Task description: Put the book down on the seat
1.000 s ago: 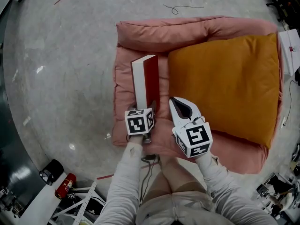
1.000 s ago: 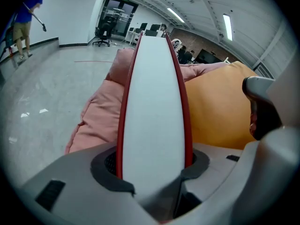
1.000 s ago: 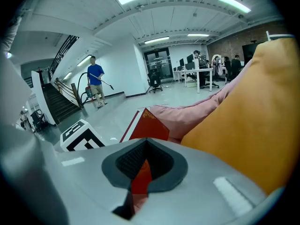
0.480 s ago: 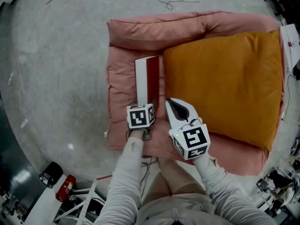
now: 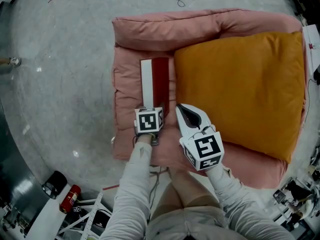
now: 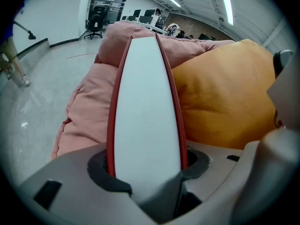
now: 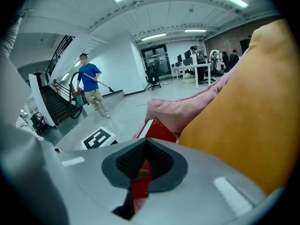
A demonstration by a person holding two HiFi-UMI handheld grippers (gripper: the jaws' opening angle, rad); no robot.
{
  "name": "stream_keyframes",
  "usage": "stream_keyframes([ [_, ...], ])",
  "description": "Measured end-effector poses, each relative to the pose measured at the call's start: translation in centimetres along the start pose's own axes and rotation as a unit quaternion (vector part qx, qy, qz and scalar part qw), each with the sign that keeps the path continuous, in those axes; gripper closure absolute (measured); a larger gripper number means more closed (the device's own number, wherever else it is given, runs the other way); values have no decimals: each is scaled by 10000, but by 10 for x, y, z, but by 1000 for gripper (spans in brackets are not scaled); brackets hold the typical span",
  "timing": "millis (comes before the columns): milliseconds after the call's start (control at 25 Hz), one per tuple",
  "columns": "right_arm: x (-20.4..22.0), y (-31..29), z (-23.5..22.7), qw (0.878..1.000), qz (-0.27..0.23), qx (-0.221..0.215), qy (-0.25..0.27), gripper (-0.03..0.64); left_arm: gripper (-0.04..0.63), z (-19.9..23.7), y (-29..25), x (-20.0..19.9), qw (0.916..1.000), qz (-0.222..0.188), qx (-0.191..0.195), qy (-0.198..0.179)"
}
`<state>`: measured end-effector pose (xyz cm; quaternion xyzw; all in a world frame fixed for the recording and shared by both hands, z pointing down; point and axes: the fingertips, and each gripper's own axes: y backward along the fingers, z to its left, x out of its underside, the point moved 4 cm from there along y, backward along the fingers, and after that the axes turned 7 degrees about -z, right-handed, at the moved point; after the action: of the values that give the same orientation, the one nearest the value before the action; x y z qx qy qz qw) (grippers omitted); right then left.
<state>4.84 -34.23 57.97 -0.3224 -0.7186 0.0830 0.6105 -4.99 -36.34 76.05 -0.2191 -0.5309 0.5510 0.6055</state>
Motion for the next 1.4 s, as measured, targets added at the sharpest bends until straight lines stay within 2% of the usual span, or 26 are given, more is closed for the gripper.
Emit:
stream_keyframes([
  [320,-3,4,10,9999,-40,-147,11,618,282,17,15,-5,9983,-184,-551,37],
  [480,-6,4,16,9997,-50,-219,28,618,266,26,26,-11,9970,-307,-716,27],
  [640,-9,5,23,9995,-103,-279,46,618,264,39,40,-11,9945,-448,-918,220],
  [1040,-12,12,36,9991,-147,-386,137,618,262,49,67,-2,9918,-587,-1077,358],
  [1400,-15,31,52,9987,-177,-408,238,618,264,36,103,1,9902,-847,-1063,332],
])
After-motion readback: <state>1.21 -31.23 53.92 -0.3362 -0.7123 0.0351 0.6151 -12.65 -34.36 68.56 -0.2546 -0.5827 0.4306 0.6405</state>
